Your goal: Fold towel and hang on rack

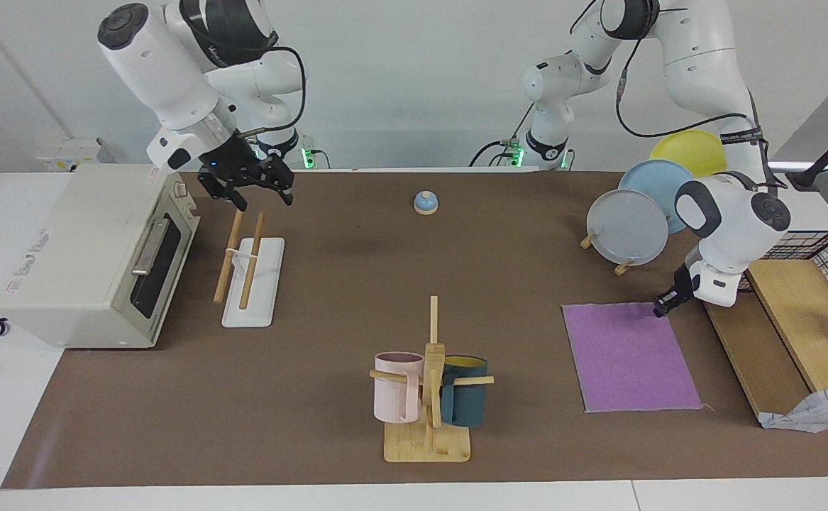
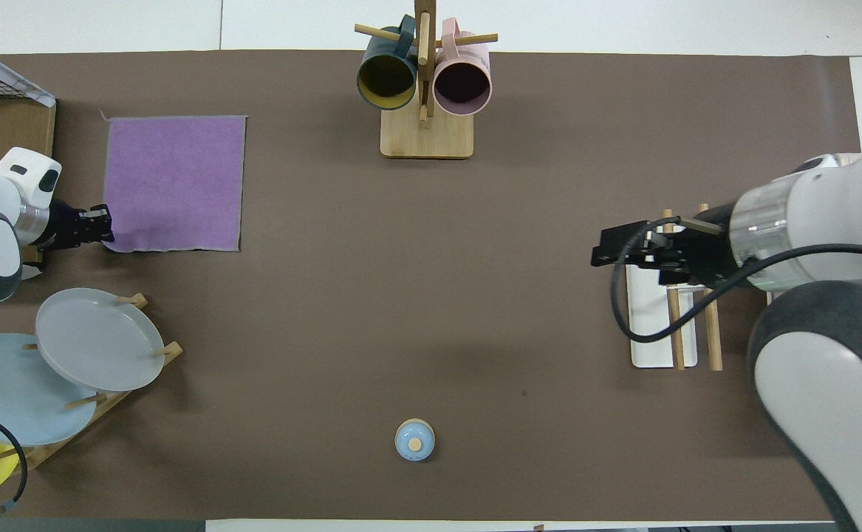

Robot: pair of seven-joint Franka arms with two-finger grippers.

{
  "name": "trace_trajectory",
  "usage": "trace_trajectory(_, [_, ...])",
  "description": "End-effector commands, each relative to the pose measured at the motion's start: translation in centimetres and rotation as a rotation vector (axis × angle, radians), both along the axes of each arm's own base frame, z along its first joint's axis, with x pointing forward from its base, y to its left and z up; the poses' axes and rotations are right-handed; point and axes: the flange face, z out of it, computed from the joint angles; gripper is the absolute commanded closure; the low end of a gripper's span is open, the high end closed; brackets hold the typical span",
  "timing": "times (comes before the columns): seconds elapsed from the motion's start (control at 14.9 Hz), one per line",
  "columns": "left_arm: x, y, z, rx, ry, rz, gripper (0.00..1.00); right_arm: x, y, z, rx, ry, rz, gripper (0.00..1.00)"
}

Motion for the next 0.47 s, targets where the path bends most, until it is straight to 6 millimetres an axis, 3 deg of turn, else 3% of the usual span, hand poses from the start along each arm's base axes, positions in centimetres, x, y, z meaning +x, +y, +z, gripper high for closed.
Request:
trace_trajectory(0.0, [0.5,0.0,-0.1,0.004,-0.012,-0.075,1.00,-0.5,2.5,-0.1,0.120,0.079,-0.185,0.00])
trace_trajectory(0.13, [0.5,-0.1,0.0,0.006,-0.016,-0.116,1.00,-0.5,4.0,-0.1,0.197,0.118,-0.300,0.00])
trace_trajectory(0.27, [0.5,-0.1,0.7,0.011,-0.027,-0.146,1.00,-1.0,6.4,-0.4,0.228,0.122,-0.299,0.00])
trace_trajectory(0.4, [0.7,-0.2,2.3,0.022,-0.048,-0.173,1.00,-0.4,7.1,-2.1,0.317,0.140,-0.389,0.00])
